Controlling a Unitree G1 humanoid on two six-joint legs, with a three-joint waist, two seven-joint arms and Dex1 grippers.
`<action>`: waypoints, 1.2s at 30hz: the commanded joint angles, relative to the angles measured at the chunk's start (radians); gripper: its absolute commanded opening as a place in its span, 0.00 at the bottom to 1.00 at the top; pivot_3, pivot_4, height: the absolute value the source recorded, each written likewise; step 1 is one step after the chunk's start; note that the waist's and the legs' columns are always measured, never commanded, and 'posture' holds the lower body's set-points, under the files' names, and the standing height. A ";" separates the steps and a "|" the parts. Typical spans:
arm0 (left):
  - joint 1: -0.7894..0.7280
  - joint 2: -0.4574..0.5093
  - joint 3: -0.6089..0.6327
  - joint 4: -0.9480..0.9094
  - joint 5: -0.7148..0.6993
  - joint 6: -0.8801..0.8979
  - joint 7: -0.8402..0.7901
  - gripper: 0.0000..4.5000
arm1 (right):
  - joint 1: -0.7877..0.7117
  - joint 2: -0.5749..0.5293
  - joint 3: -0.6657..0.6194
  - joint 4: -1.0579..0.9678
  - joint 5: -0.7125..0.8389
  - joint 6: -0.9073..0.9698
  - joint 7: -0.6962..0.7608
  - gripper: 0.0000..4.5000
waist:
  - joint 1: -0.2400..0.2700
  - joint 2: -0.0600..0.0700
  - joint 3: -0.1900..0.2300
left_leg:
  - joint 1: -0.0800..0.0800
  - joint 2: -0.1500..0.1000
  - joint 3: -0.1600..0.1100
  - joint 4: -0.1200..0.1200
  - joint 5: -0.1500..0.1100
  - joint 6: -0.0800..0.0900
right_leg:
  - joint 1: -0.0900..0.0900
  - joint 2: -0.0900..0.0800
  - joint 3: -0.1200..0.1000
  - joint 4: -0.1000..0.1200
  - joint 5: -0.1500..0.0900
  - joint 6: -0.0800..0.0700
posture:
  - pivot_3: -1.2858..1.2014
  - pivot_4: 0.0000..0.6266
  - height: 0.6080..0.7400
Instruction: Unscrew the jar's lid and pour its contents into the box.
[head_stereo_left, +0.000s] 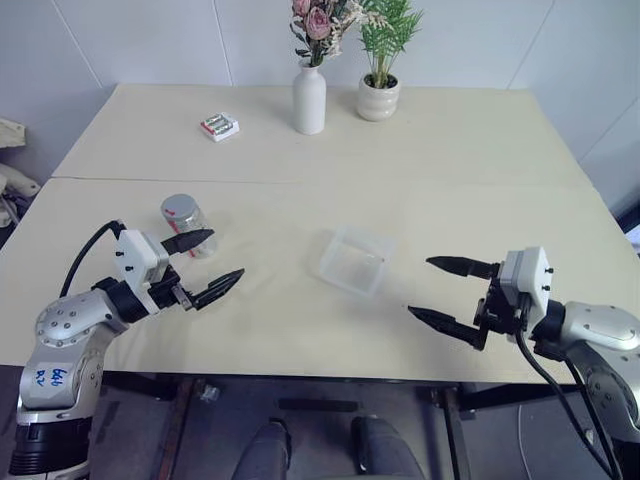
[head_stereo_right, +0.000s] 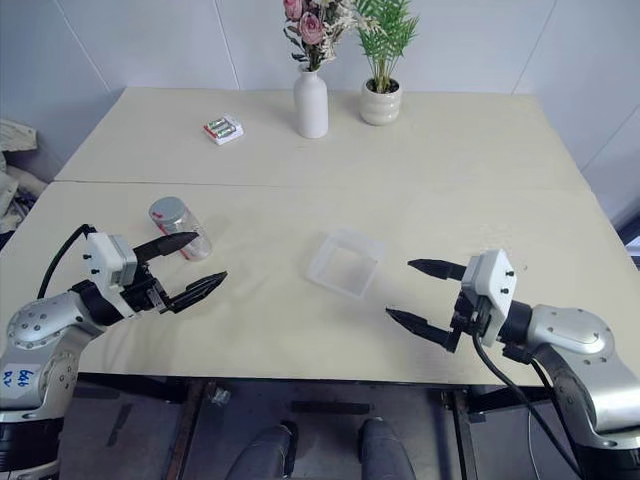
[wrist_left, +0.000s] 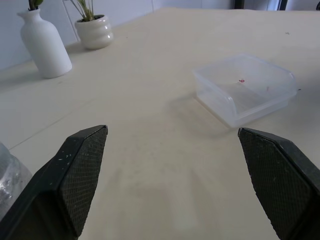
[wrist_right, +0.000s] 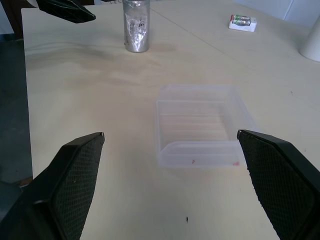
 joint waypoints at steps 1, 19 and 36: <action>0.007 0.018 0.010 -0.001 0.014 -0.022 -0.005 0.99 | -0.039 -0.014 -0.019 0.015 0.006 -0.014 0.012 1.00 | 0.000 0.000 0.000 | 0.000 0.000 0.000 0.000 0.000 0.000 | 0.000 0.000 0.000 0.000 0.000 0.000 | 0.52 0.24 1.00; 0.164 -0.181 0.222 0.012 0.059 -0.121 0.343 0.99 | -0.534 0.274 0.278 0.201 -0.039 -0.050 0.052 1.00 | 0.018 0.000 0.000 | 0.001 0.002 0.000 0.004 -0.001 -0.002 | 0.000 0.002 -0.001 0.002 0.002 -0.002 | 0.52 0.24 1.00; -0.242 -0.074 0.062 0.541 0.124 -0.241 0.173 0.99 | -0.537 0.314 0.279 0.122 -0.049 -0.010 -0.016 1.00 | -0.001 -0.001 -0.001 | -0.001 0.002 0.000 -0.001 -0.001 -0.002 | -0.005 0.000 0.001 0.001 0.002 -0.001 | 0.52 0.24 1.00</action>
